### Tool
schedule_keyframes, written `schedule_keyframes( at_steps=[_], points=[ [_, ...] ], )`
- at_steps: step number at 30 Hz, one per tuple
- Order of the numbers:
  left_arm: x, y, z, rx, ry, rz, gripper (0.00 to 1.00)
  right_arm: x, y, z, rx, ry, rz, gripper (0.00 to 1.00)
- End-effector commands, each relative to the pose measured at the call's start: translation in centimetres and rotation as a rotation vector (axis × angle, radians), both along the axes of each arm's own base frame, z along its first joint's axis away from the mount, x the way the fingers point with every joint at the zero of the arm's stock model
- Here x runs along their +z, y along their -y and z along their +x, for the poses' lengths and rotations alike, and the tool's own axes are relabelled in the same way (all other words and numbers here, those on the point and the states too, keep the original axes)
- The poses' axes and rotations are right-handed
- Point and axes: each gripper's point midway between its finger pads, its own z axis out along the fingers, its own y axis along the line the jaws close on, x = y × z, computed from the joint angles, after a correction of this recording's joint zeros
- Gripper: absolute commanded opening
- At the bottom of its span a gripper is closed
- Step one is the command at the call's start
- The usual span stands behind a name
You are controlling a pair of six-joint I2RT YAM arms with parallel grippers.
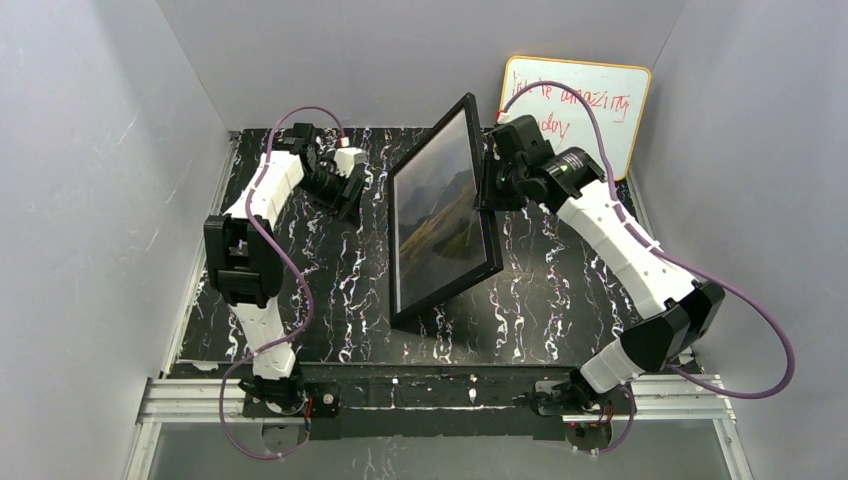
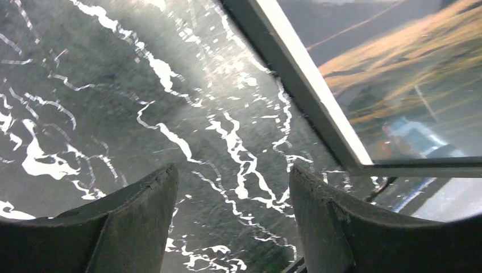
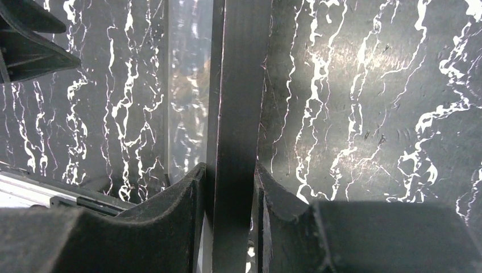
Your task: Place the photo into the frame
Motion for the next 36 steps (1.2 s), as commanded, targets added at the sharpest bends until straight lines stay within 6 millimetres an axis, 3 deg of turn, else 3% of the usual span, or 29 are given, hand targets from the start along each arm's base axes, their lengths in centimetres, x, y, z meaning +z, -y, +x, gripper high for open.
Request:
schedule_keyframes(
  at_steps=[1,7,11,19,27,36],
  points=[
    [-1.9,-2.9,-0.7,-0.035,0.012,0.078,0.68,0.0,-1.0,-0.6,0.062,0.033,0.106,0.34],
    [-6.2,-5.3,-2.2,-0.057,-0.014,0.186,0.68,-3.3,-2.3,-1.9,0.079,-0.009,0.288,0.33],
    [-7.7,-5.9,-3.1,-0.059,-0.031,0.208,0.68,-6.3,-2.9,-2.6,0.047,-0.053,0.374,0.31],
    [-8.9,-7.5,-3.5,-0.044,-0.035,0.251,0.67,-10.8,-3.3,-3.0,-0.01,-0.11,0.439,0.31],
    [-10.0,-8.2,-4.3,-0.045,-0.046,0.274,0.67,-15.6,-2.6,-2.7,-0.007,-0.152,0.353,0.31],
    [-10.7,-8.7,-5.1,-0.043,-0.058,0.282,0.67,-20.0,-3.0,-1.9,0.032,-0.225,0.283,0.42]
  ],
)
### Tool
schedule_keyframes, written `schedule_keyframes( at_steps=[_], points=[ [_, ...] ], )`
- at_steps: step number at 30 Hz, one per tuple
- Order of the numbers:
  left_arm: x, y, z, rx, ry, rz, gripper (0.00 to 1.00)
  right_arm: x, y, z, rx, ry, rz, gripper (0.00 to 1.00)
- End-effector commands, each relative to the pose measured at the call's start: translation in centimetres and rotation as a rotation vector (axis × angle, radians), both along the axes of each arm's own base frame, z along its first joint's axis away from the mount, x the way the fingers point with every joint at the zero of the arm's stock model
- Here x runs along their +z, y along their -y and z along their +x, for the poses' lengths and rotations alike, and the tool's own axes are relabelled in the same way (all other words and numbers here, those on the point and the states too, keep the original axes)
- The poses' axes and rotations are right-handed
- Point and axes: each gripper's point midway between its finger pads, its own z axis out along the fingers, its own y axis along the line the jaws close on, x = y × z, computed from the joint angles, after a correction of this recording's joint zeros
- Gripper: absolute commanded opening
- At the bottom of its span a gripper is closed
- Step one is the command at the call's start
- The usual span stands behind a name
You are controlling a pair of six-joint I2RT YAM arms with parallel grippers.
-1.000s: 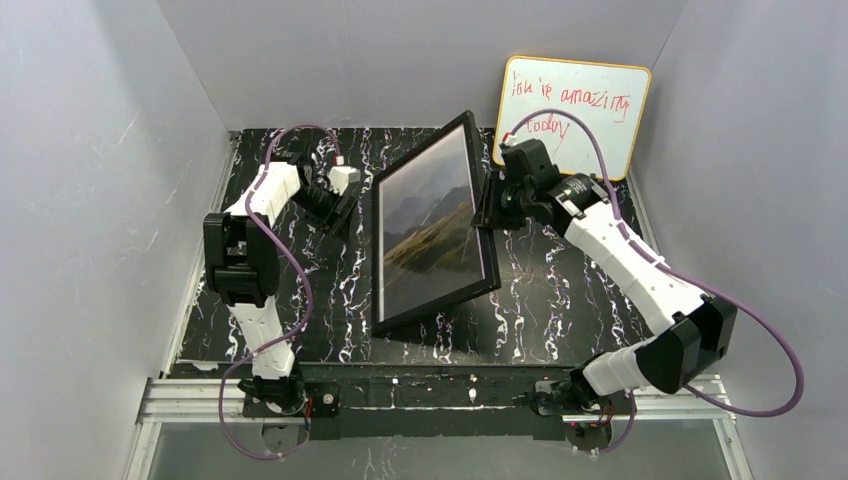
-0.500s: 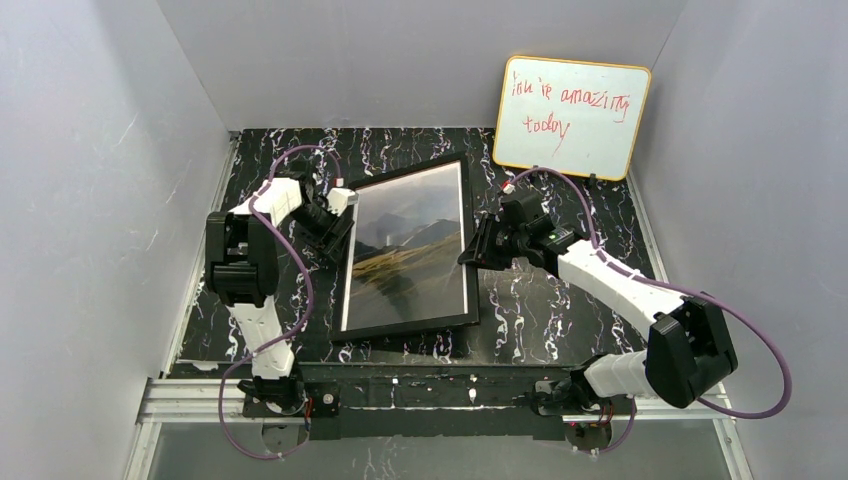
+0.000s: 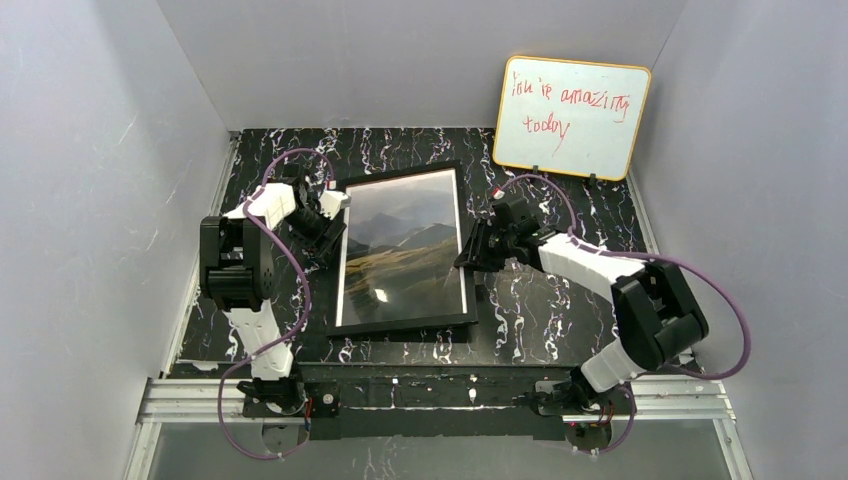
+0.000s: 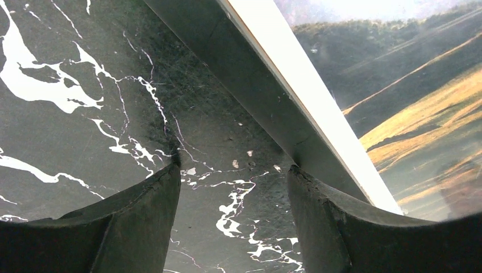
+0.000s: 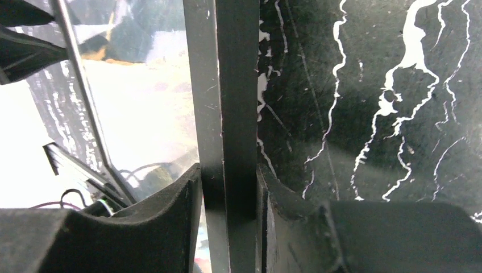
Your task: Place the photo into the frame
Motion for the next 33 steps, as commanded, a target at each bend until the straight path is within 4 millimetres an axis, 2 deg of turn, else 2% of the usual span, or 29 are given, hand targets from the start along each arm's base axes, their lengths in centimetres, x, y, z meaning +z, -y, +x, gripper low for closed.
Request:
schedule_keyframes(
  at_steps=[1,5,11,15,16,17,20,24,30,33],
  points=[
    [-0.3,0.3,-1.5,-0.006,-0.033,-0.016,0.67,-1.8,-0.4,0.9,0.052,0.03,-0.047,0.44],
    [-0.2,0.2,-1.4,-0.003,-0.027,-0.008,0.66,-3.6,-0.3,0.8,0.053,-0.003,-0.057,0.48],
    [-0.4,0.3,-1.7,0.001,-0.037,-0.017,0.66,-5.0,-0.1,0.7,0.051,-0.033,-0.074,0.54],
    [0.0,0.5,-1.6,0.011,-0.035,-0.036,0.7,-4.7,0.5,1.0,0.034,-0.024,-0.108,0.75],
    [0.2,0.6,-1.4,0.021,-0.032,-0.046,0.74,-4.6,0.8,1.0,0.028,-0.023,-0.124,0.9],
    [0.5,0.6,-1.3,0.03,-0.03,-0.054,0.77,-4.2,1.1,1.3,0.02,-0.015,-0.137,0.97],
    [1.6,0.8,-0.4,0.06,-0.008,-0.093,0.85,-2.9,2.0,2.1,-0.001,0.016,-0.178,0.98],
    [3.6,-0.3,1.3,0.149,0.039,-0.149,0.97,-0.5,4.1,3.5,-0.056,0.077,-0.275,0.98],
    [6.8,-0.1,3.8,0.263,0.154,-0.271,0.98,4.0,8.1,6.0,-0.174,0.206,-0.4,0.98],
    [6.7,0.5,4.4,0.346,0.24,-0.321,0.98,5.6,12.2,7.7,-0.337,0.313,-0.538,0.98]
  ],
)
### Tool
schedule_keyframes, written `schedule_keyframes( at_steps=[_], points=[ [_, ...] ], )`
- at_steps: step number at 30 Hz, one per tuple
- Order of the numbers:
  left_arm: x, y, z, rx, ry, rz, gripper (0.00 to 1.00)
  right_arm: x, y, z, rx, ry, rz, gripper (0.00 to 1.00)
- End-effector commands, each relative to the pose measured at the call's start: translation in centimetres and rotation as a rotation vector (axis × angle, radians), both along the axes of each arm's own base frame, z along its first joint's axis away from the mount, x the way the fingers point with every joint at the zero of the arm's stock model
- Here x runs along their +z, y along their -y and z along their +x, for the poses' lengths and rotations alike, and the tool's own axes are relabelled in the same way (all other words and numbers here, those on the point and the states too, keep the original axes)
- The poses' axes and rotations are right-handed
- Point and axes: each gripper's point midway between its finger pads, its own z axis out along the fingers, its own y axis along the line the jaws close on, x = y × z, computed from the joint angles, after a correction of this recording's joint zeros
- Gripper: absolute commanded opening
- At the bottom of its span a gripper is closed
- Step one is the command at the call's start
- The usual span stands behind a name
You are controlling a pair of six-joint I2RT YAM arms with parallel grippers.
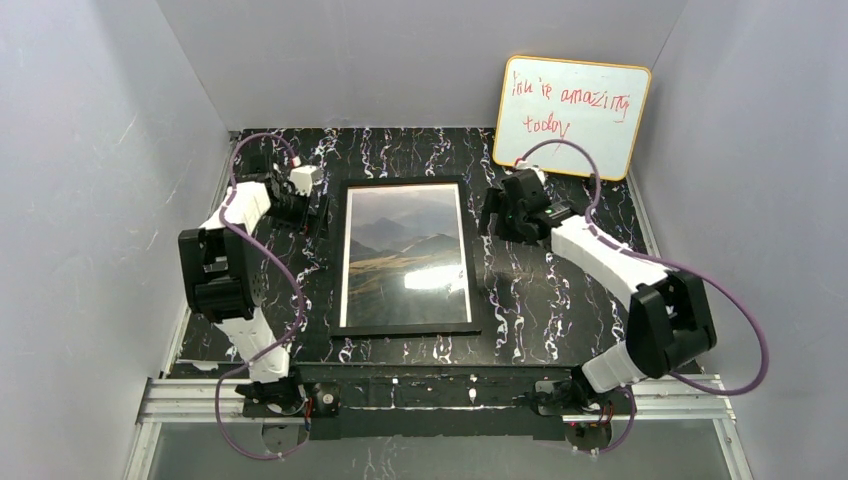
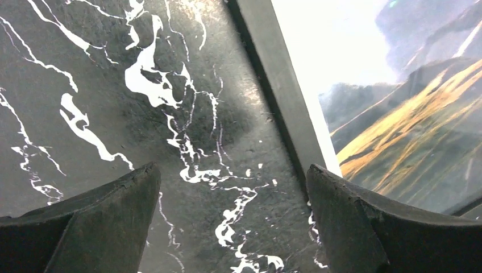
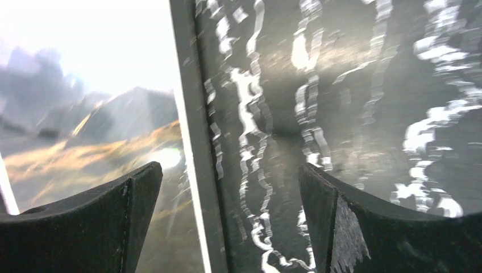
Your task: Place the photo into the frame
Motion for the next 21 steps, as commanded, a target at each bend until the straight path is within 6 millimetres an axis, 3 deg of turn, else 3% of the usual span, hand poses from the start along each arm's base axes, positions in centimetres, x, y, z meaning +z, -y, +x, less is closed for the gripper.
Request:
schedule_keyframes(
  at_steps=[1,5,10,16,21],
  points=[
    [2.8,1.5,1.8,0.175,0.201,-0.108,0.98,3.7,6.7,2.9,-0.191,0.233,-0.241,0.98],
    [3.4,-0.1,3.8,0.361,0.487,-0.102,0.98,3.0,12.1,3.4,-0.288,0.416,-0.472,0.98],
    [3.2,-0.5,3.0,0.38,0.746,-0.112,0.98,3.0,17.1,3.2,-0.461,0.55,-0.553,0.98],
    [2.7,-1.6,2.7,0.463,0.887,-0.11,0.98,3.8,19.7,2.6,-0.498,0.832,-0.464,0.98],
    [3.3,-1.6,2.3,0.507,0.946,-0.151,0.98,0.9,20.8,2.7,-0.468,0.814,-0.452,0.98]
  ],
)
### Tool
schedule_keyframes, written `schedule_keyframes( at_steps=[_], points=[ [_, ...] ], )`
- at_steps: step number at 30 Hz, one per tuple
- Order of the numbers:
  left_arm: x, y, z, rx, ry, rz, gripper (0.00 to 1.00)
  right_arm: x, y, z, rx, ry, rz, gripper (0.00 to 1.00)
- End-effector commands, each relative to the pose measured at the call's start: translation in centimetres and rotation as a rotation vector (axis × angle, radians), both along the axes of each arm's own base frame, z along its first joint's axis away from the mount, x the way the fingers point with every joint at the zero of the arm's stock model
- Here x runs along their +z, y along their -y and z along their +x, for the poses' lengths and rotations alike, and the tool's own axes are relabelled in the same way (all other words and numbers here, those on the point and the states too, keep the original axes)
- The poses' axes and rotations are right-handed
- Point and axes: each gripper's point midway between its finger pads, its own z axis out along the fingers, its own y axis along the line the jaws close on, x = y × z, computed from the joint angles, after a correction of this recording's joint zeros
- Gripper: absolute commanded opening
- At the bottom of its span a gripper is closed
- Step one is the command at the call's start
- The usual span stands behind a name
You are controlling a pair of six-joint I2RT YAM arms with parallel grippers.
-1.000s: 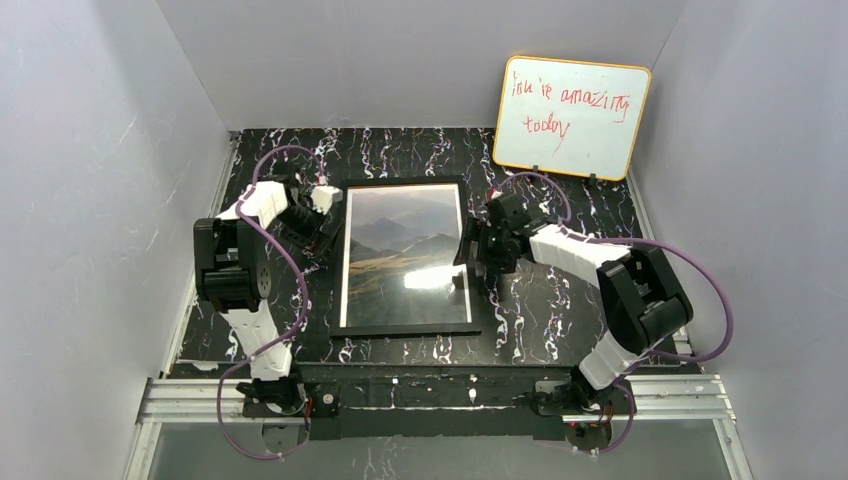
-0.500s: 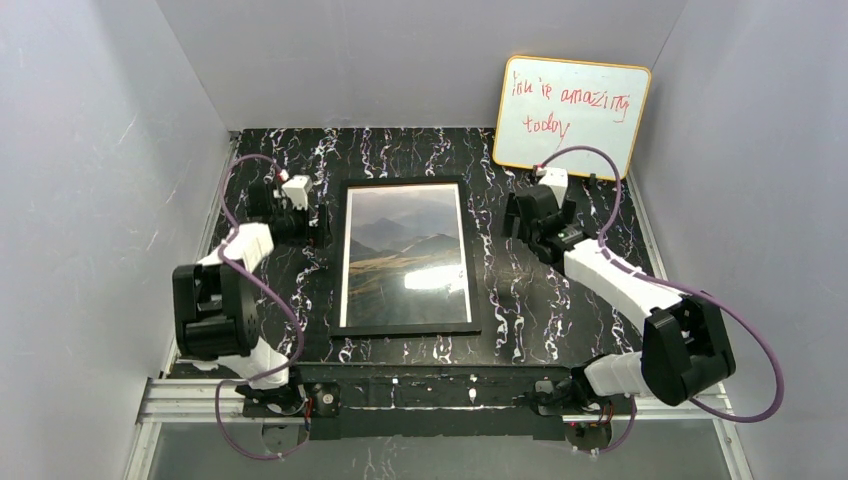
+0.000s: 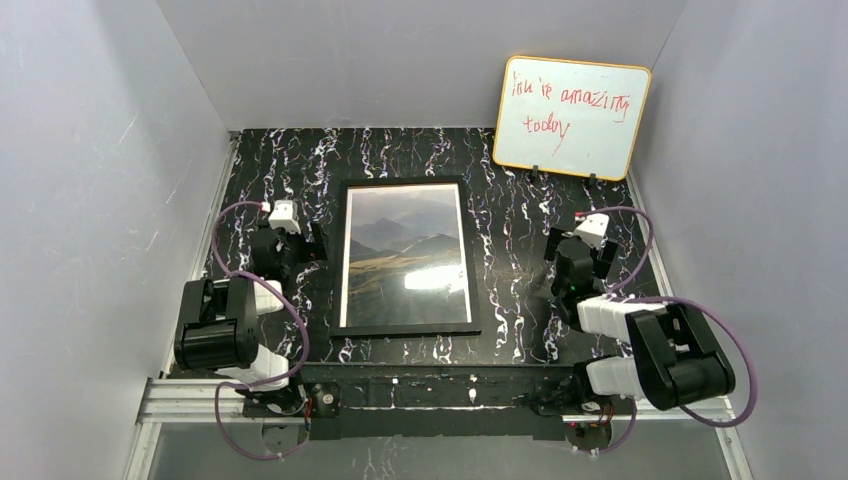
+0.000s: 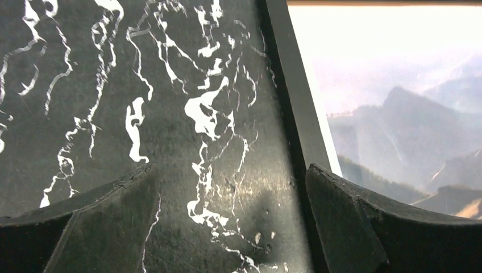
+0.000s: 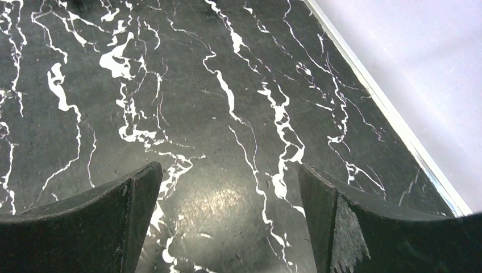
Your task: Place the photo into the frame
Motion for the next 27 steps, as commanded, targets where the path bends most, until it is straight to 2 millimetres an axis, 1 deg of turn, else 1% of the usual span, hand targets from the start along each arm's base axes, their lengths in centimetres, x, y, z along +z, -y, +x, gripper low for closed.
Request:
schedule_keyframes(
  at_steps=[1,3,6,9,10,11,14,15,17,18,19,20,21,22,23,24,25,27],
  points=[
    [4.2,-1.0,1.8,0.08,0.202,-0.025,0.98,3.6,0.0,2.6,0.049,0.224,0.046,0.98],
    [4.2,-1.0,1.8,0.083,0.202,-0.028,0.98,3.1,0.0,2.9,0.072,0.225,0.059,0.98],
    [3.8,-1.2,1.1,0.104,0.183,-0.038,0.98,2.2,0.5,3.0,0.055,0.225,0.076,0.98],
    [3.8,-1.4,0.6,0.117,0.182,-0.03,0.98,1.1,1.0,2.5,0.02,0.23,0.089,0.98],
    [3.8,-1.4,0.6,0.118,0.183,-0.029,0.98,1.0,1.4,2.3,-0.006,0.242,0.095,0.98],
    [3.5,-1.4,0.5,0.116,0.174,-0.024,0.98,1.1,1.7,2.2,-0.023,0.25,0.094,0.98],
    [0.9,-1.6,-1.0,0.103,0.111,0.032,0.98,1.1,1.8,2.3,-0.023,0.251,0.091,0.98],
    [0.3,-2.1,-1.0,0.132,0.106,0.033,0.98,1.1,1.8,2.3,-0.022,0.249,0.09,0.98],
    [0.3,-2.3,-0.7,0.158,0.109,0.014,0.98,0.9,1.4,2.6,0.001,0.237,0.087,0.99],
    [0.3,-2.0,-0.7,0.147,0.129,0.013,0.98,0.8,0.8,2.8,0.042,0.225,0.08,0.99],
    [-0.1,-1.8,-1.2,0.145,0.148,0.012,0.98,0.7,-0.4,3.0,0.128,0.219,0.071,0.99],
    [0.0,-1.5,-1.4,0.138,0.191,0.009,0.98,0.8,-0.9,2.9,0.176,0.225,0.048,0.99],
    [-0.4,-0.7,-1.8,0.093,0.209,0.03,0.98,1.0,-1.2,2.6,0.198,0.243,0.045,0.99],
    [-0.2,0.4,-2.0,0.048,0.238,0.048,0.98,0.9,-1.4,2.3,0.216,0.25,0.055,0.99],
    [-0.4,0.8,-2.3,0.032,0.235,0.082,0.98,0.1,-2.0,2.1,0.263,0.23,0.073,0.99],
    [-0.7,1.3,-2.3,0.02,0.212,0.116,0.98,0.3,-2.2,2.6,0.296,0.242,0.041,0.99],
    [-1.0,1.5,-1.9,0.022,0.191,0.131,0.98,0.8,-2.1,3.2,0.288,0.26,0.029,0.99],
    [-1.7,1.2,-0.7,0.049,0.147,0.126,0.98,-1.0,-1.7,4.4,0.258,0.156,0.104,0.99]
  ],
)
